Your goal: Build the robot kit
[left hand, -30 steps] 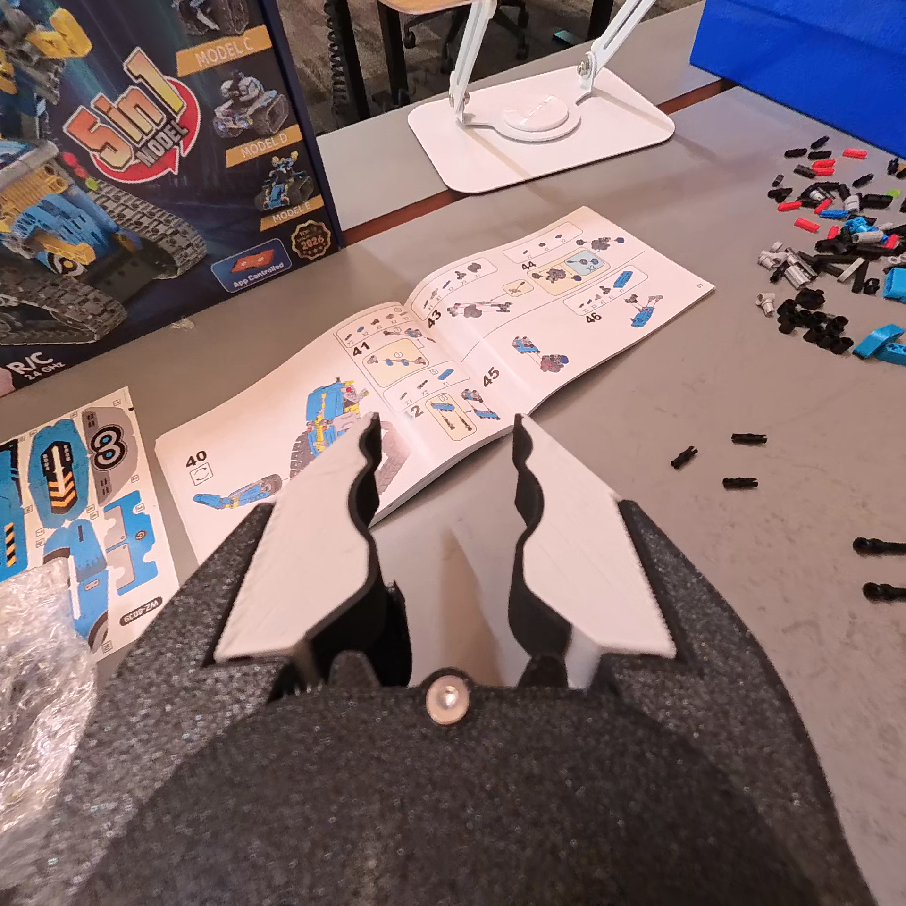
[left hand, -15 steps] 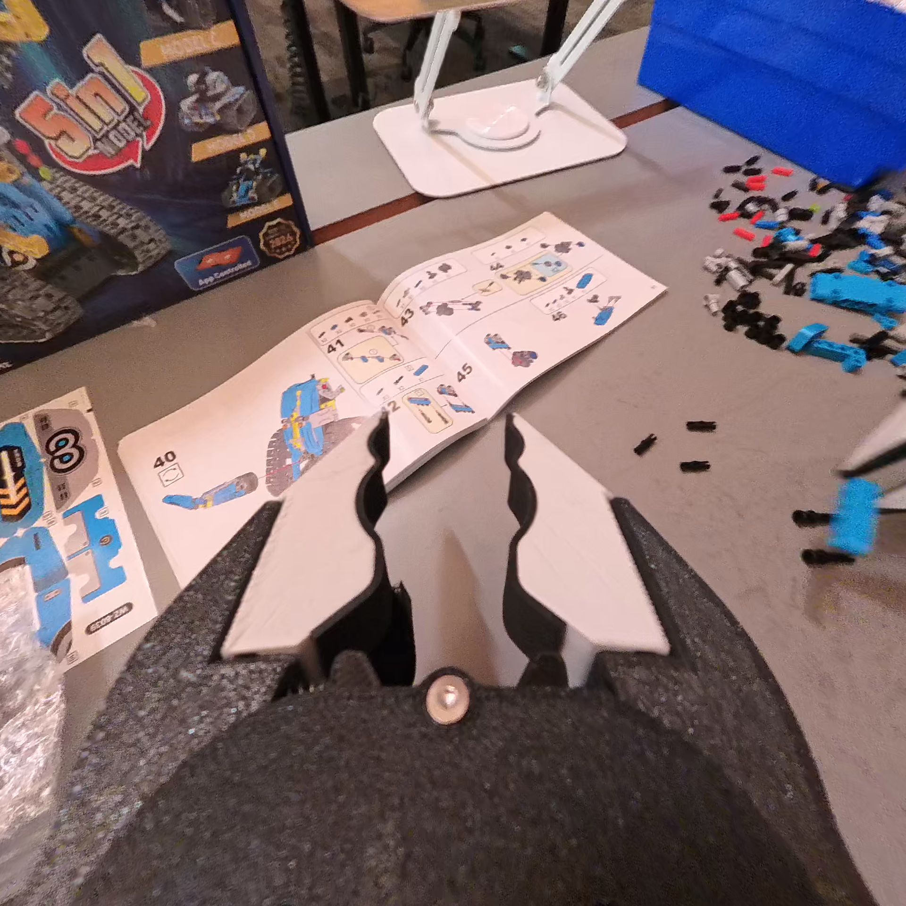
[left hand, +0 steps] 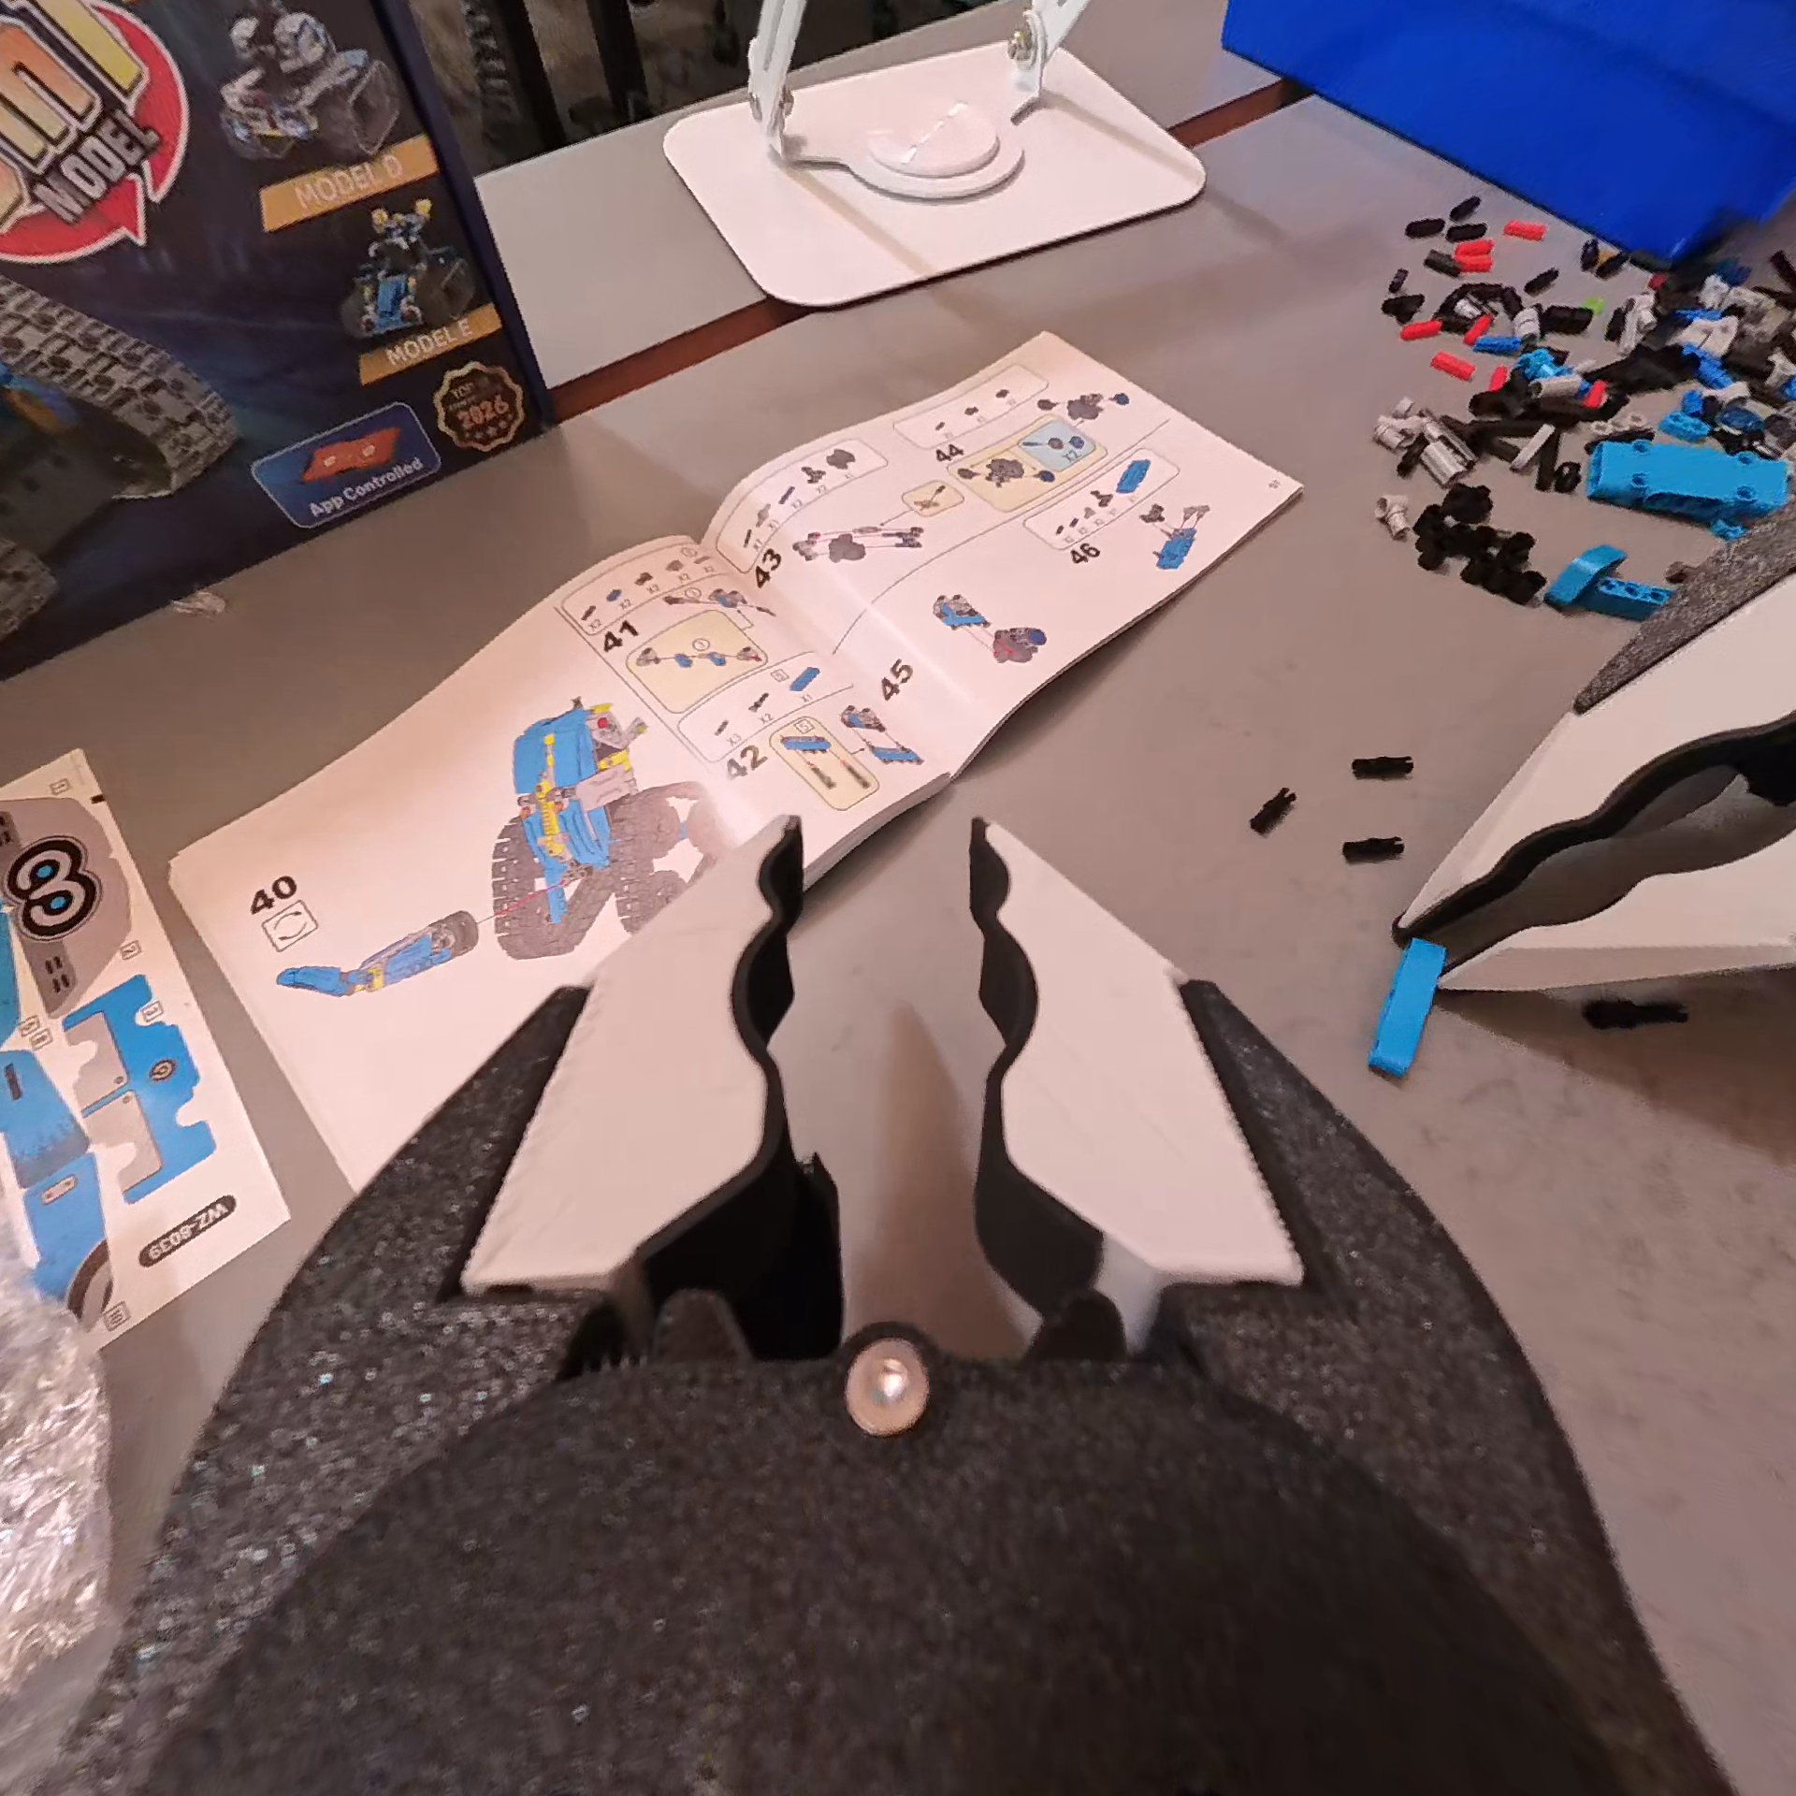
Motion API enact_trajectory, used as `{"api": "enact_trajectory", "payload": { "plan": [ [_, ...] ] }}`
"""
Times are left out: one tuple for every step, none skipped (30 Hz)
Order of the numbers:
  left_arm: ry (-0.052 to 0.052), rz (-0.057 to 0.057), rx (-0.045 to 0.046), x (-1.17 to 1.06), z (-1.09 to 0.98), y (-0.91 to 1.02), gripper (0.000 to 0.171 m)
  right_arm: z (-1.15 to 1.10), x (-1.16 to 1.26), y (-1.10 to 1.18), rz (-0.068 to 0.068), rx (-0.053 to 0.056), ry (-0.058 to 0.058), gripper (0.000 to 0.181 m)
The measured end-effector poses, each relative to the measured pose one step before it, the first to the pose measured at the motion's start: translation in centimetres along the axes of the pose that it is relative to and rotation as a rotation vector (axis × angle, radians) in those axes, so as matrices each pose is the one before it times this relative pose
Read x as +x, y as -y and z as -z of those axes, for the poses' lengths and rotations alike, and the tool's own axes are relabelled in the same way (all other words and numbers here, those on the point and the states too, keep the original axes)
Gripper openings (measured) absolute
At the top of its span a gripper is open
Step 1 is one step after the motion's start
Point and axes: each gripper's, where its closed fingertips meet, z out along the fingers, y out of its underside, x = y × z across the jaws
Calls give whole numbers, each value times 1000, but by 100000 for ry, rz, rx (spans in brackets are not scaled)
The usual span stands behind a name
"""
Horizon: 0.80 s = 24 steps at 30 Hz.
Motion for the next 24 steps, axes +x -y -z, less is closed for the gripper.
{"api": "enact_trajectory", "payload": {
  "plan": [
    [366, 714, -468, -164, -45, -131, 34, 16, -10, 43, -677, 469, 1387, 11],
    [-83, 680, -299, -85, -30, -88, 34, 34, 37, 24, -1294, -46, 1286, 12],
    [-178, 576, -35, -43, -11, -41, 34, 100, 86, 153, -1736, 476, 681, 20],
    [-63, 319, 329, -18, 8, 27, 34, 181, -11, 295, -1560, 1380, 982, 30],
    [26, 128, 458, 10, -6, 46, 34, 306, -98, 416, -1331, 2415, 1114, 33],
    [-201, -7, 206, 54, -19, 7, 34, 401, -68, 486, -888, 3190, 545, 33],
    [-300, -57, -82, 72, -51, -23, 34, 433, 45, 465, -498, 3213, -422, 33],
    [-122, -21, -223, 53, -69, -61, 34, 421, 213, 376, -374, 2640, -1391, 33],
    [-124, -30, -305, 38, -78, -86, 34, 369, 341, 298, -406, 2223, -1964, 34],
    [-142, -34, -286, 40, -90, -99, 34, 308, 308, 213, -447, 1676, -1373, 35],
    [-134, 132, -301, 19, -90, -111, 34, 235, 283, 127, -741, 1262, -721, 35],
    [-215, 377, -265, 21, -75, -104, 34, 143, 244, 64, -887, 971, -42, 35],
    [-474, 552, -182, 41, -93, -95, 34, 57, 319, -37, -1161, 378, -134, 35],
    [-529, 654, -165, 52, -72, -83, 34, 27, 417, -146, -1438, -343, -764, 36],
    [-560, 476, -83, 72, -54, -52, 34, 20, 382, -100, -1110, -2, -694, 36],
    [-380, 209, -19, 74, -38, -12, 34, 34, 271, -26, -895, 378, -353, 36],
    [-79, -111, 3, 74, -15, 5, 34, 41, 131, 12, -857, 437, 261, 35],
    [191, -450, -123, 62, -14, 1, 34, 25, 6, 45, -850, 287, 779, 35],
    [369, -727, -333, 62, -20, -17, 34, 22, -25, 40, -689, 202, 727, 35],
    [495, -910, -293, 39, -25, -45, 34, 18, 48, 94, -496, 532, -39, 34],
    [670, -844, -203, -4, -40, -46, 34, 28, 35, 88, -273, 533, -39, 34],
    [699, -674, -336, -41, -58, -66, 34, 11, 18, 56, -326, 345, 204, 34],
    [604, -497, -516, -56, -66, -99, 34, -34, -52, 12, -420, 85, 703, 34],
    [370, -370, -646, -27, -66, -122, 34, -56, -26, -26, -508, -132, 714, 34]
  ]
}}
